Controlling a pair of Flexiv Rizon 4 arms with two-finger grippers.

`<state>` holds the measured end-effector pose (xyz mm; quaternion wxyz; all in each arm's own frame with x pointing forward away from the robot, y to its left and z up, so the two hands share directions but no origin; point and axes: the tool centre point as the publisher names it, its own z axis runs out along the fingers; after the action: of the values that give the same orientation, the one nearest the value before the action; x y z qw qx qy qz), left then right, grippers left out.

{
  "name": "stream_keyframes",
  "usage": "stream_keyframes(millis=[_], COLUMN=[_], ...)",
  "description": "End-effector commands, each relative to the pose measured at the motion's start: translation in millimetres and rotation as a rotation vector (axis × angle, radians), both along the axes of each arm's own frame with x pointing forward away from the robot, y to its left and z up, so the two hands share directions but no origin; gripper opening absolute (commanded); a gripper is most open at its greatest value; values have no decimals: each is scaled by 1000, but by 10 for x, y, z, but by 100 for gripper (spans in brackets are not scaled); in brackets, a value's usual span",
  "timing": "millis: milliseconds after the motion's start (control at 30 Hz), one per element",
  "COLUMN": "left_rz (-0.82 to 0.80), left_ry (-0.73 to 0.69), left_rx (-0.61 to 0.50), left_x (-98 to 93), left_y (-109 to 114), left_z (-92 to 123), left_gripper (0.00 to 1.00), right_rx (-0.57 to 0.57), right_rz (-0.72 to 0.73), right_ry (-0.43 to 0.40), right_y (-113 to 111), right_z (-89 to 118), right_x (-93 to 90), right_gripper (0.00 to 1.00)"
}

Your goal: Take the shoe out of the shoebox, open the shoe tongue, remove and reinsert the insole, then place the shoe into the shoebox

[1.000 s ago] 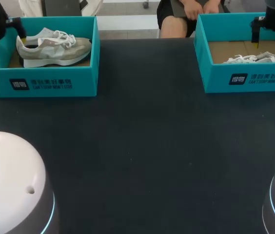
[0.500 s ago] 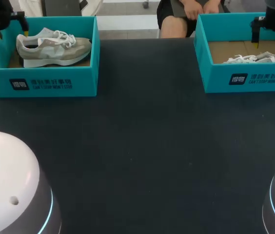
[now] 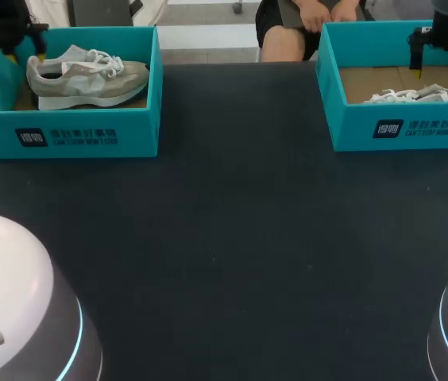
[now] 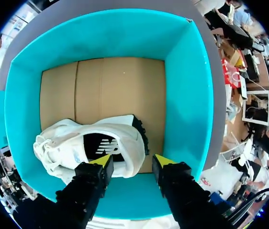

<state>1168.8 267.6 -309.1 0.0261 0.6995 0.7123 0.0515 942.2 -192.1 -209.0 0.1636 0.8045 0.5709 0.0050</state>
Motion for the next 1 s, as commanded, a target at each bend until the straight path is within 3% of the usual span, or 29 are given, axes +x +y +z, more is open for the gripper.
stream_keyframes(millis=[33,367,733,900,1000], left_rz=[2,8,30,39,29], left_ry=[39,64,98,110,124], left_rx=[4,35,63,79,90], left_x=[78,-2,64,75,65], left_y=[6,70,88,88,96], left_z=[-97,-257,-503,-530,-531], left_gripper=[46,48,48,40,22], right_rx=[1,1,1,1,1], right_rz=[1,1,1,1,1], right_ry=[-2,-2,-2,-2,-2], right_y=[-3,-3,-3,-3,-3], right_z=[0,0,0,0,0], right_x=[-11,-11,-11,-11,-11], right_gripper=[100,100,100,100,100])
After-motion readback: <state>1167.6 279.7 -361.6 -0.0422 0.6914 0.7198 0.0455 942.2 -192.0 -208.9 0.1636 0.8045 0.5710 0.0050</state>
